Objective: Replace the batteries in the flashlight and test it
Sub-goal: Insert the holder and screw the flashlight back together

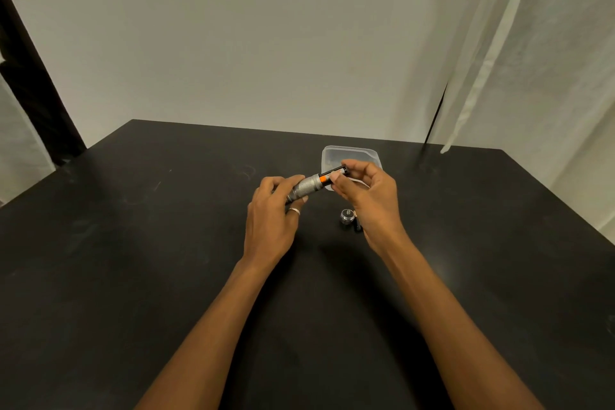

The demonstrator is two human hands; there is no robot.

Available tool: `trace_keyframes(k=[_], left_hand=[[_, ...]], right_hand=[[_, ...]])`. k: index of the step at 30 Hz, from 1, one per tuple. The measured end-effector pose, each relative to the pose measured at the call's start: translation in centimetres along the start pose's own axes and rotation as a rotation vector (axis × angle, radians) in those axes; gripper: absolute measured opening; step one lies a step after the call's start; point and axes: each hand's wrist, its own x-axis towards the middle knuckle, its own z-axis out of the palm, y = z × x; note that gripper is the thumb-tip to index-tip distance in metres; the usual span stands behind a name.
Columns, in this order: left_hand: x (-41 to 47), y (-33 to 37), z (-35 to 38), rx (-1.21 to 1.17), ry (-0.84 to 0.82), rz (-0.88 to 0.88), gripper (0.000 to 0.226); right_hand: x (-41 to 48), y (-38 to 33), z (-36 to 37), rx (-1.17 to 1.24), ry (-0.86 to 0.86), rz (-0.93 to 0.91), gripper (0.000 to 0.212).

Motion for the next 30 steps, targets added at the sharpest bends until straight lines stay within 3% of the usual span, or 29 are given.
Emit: trace_keyframes(k=[11,17,24,30], left_hand=[[-0.1,-0.1,0.1,-0.005,-0.037,-0.003,0.037],[-0.1,-0.2,0.2,-0.006,-0.042,-0.032,0.037],[-0.1,-0.2,0.2,-0.007,-0.046,-0.054,0.038],[-0.1,-0.2,0.2,0.001,-0.049,-0.050,0.038]], right_hand=[[0.2,-0.2,-0.6,-0.298,-0.038,-0.109,0.020],[1.3,-0.6,-3.5,-0.664,-0.072,-0.118,0.011],[1.9,0.3,-3.9,-1.110,-0.311,-0.053,0.051],[1.7,1.1,-3.5,-1.143,-0.375,-0.091,0.013]])
